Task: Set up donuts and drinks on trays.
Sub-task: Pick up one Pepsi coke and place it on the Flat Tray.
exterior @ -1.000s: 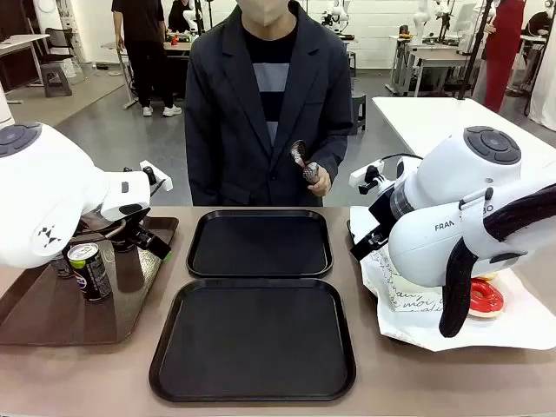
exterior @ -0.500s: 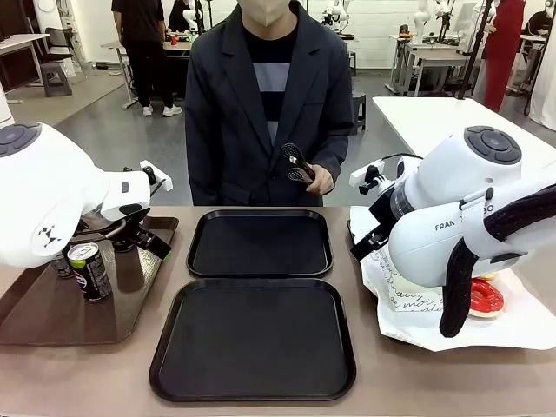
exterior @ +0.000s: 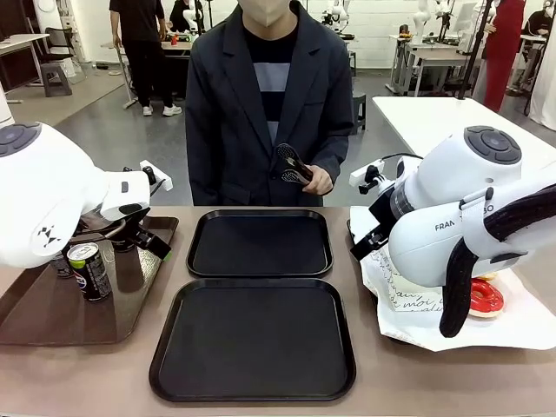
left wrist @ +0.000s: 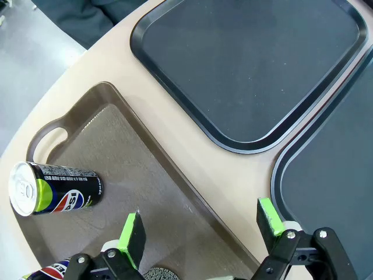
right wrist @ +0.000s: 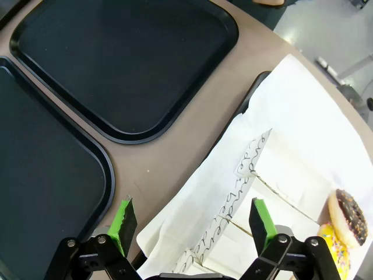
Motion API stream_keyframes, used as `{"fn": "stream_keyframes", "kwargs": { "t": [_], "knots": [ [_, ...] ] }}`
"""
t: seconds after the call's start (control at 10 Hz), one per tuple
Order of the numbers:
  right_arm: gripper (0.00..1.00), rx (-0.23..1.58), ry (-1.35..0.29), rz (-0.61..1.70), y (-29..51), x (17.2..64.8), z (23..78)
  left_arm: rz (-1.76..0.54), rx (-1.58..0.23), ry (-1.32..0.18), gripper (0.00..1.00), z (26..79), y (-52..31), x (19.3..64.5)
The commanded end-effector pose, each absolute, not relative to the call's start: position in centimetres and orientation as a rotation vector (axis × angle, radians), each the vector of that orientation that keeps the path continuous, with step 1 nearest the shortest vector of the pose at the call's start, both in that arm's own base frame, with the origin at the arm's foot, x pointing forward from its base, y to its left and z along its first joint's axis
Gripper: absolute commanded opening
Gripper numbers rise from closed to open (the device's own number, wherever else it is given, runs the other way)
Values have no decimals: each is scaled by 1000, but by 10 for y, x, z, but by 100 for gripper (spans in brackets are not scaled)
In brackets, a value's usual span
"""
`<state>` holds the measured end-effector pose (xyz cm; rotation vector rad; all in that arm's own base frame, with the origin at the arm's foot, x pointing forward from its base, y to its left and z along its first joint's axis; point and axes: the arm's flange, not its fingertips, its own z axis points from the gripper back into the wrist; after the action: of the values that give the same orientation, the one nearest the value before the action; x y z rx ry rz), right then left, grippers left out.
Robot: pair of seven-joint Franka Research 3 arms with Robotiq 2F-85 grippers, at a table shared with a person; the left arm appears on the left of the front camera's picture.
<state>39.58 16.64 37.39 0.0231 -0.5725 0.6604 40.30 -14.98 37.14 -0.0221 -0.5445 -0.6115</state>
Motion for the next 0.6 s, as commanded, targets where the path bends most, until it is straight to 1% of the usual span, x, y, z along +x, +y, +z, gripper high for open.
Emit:
{"fn": "stream_keyframes", "kwargs": {
  "t": [0.0, 0.3, 0.4, 0.5],
  "knots": [
    [100, 23, -572, 661, 166, 396, 374, -612, -22, -545, 100, 371, -150, 403],
    [100, 23, -572, 660, 166, 396, 374, -612, -22, -544, 100, 371, -150, 403],
    [100, -12, -563, 675, 165, 374, 384, -632, -5, -529, 100, 386, -146, 381],
    [100, -20, -515, 705, 157, 343, 395, -663, -33, -491, 100, 403, -140, 352]
  ]
}}
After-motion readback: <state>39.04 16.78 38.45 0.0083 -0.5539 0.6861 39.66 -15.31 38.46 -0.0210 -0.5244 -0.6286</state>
